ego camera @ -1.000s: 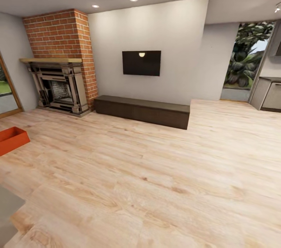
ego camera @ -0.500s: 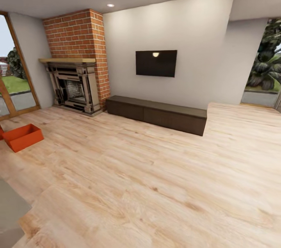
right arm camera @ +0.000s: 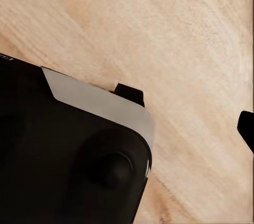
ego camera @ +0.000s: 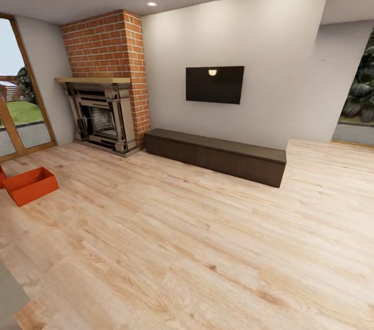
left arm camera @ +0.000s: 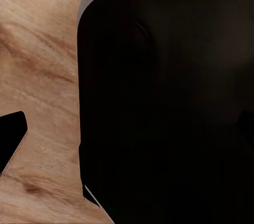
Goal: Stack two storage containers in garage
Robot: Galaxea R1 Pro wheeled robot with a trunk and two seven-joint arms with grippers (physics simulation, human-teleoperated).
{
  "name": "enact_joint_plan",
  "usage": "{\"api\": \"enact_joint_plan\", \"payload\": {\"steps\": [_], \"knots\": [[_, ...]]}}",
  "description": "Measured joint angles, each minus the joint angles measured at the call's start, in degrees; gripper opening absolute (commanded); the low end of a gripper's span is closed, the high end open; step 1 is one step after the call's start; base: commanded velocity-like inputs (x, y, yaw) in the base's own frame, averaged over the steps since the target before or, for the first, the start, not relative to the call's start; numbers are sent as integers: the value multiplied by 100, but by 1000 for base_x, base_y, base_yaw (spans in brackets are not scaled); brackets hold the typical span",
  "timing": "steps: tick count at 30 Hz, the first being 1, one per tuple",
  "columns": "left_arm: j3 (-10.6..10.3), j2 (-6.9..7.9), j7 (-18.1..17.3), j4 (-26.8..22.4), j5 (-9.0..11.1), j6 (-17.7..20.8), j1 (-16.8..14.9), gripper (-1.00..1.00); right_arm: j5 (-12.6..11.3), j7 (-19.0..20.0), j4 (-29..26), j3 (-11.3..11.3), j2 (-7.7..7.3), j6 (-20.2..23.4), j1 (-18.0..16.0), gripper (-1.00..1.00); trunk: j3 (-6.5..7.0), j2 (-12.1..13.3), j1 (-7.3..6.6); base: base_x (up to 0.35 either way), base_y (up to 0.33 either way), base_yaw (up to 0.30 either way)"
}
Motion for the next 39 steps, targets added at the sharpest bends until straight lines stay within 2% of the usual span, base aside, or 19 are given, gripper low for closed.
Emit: {"api": "enact_joint_plan", "payload": {"steps": [14,35,39], "knots": [[0,3,0,0,0,0,0,100,9,0,0,2,-3,0,0,100,0,0,0,322,0,18],[0,2,0,0,0,0,0,100,1,0,0,3,-7,-3,0,100,0,0,0,322,0,257],[0,1,0,0,0,0,0,100,6,0,0,5,-7,-1,0,100,0,0,0,322,0,104]]}}
